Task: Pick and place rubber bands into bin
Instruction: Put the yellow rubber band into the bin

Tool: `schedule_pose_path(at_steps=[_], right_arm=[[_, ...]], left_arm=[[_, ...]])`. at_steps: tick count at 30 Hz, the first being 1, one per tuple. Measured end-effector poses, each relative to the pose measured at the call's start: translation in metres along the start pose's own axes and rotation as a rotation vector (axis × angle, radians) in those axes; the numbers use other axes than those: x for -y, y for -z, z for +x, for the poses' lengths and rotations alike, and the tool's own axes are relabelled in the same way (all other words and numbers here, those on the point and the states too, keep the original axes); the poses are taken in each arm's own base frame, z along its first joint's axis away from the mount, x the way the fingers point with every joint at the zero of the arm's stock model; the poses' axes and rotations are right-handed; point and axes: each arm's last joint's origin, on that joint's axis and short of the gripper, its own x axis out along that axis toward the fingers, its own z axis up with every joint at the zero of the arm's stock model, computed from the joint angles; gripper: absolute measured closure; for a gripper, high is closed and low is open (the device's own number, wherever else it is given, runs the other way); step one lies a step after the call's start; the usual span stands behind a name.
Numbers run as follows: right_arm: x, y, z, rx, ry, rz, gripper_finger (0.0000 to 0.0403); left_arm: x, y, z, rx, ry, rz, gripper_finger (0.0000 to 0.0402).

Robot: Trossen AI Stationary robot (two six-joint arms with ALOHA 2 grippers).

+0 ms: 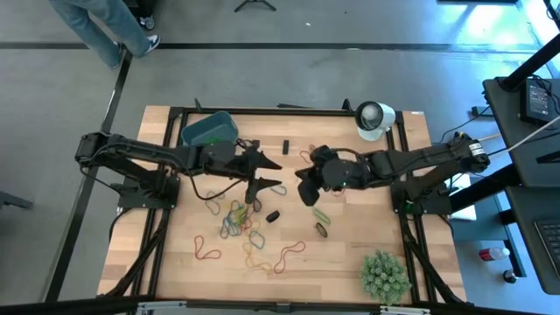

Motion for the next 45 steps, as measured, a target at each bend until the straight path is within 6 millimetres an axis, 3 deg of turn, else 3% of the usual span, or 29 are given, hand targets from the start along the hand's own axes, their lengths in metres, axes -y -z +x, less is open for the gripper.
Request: schedule_pose_path(at_steps=[13,29,34,40,45], right_arm=[[-0.002,-0.026,0.004,0.174,-0.096,-0.063,0.0403],[-0.004,-0.027,0.020,0.198,-0.103,-0.073,0.0403],[-0.004,-0.027,0.021,0.197,-0.100,-0.072,0.0403],[-0.002,-0.028,0.022,0.200,-0.093,-0.064,0.0403],[0.000,-0.026,0.023,0.176,-0.076,-0.074,0.0401]], left_arm=[[0.000,-0.004,0.000,0.038,-0.006,-0.001,0.0185],[-0.005,-0.005,0.005,0.073,-0.039,0.004,0.0192],[-0.005,-0.002,0.006,0.047,-0.029,0.005,0.0248],[-0.005,0.000,0.006,0.027,-0.014,0.004,0.0376],[-0.005,0.003,0.006,-0.004,0.007,0.003,0.0398]])
